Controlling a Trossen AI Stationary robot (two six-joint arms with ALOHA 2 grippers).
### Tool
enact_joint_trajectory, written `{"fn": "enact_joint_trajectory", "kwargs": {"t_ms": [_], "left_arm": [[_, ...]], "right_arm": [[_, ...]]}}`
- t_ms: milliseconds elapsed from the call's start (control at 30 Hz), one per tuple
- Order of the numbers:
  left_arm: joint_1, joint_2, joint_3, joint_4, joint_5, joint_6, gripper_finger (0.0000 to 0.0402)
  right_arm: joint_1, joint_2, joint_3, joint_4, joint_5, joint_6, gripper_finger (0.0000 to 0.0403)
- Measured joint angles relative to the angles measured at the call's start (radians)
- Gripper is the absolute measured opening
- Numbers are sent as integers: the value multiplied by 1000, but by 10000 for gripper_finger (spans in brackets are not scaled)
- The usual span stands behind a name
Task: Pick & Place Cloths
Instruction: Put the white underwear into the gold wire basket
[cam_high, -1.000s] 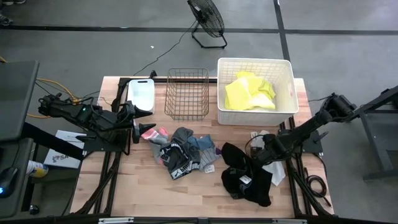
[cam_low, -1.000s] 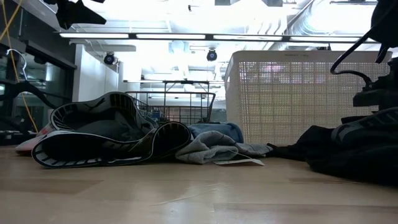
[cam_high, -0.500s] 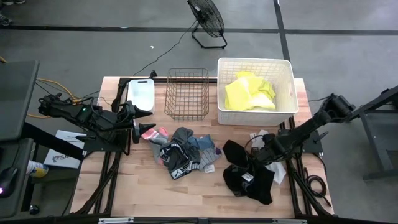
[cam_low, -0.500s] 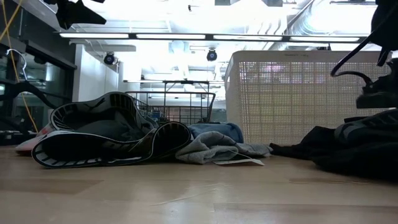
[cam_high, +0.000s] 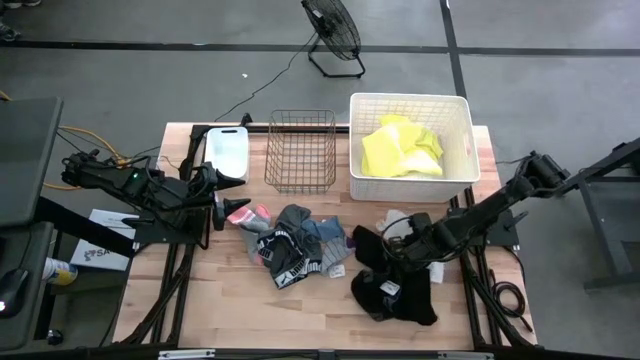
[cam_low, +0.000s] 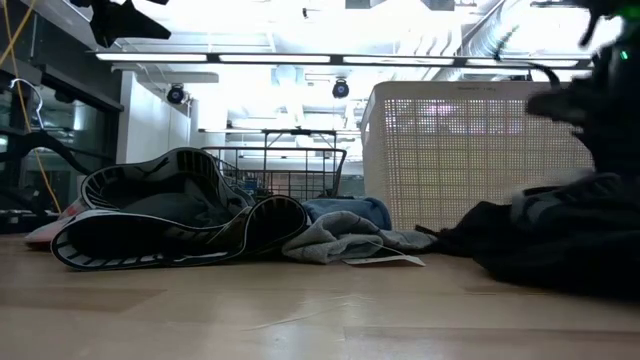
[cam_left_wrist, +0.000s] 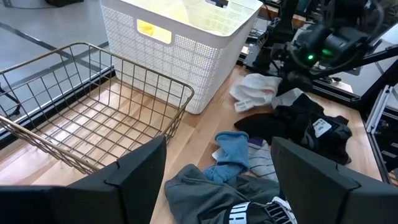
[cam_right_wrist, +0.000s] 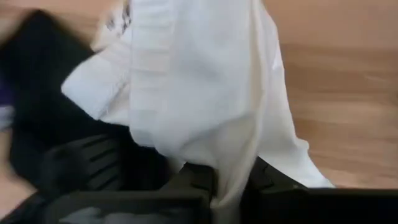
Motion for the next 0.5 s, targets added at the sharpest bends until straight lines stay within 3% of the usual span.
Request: {"fn": "enact_joint_trajectory", "kwargs": {"t_ms": [267, 500], "left_arm": [[0, 0, 0, 4, 1, -4, 284], [0, 0, 0, 51, 3, 4, 284]], "right_arm": [[-9, -2, 156, -19, 151, -171, 19], [-41, -3, 277, -19, 219, -350, 19]]}}
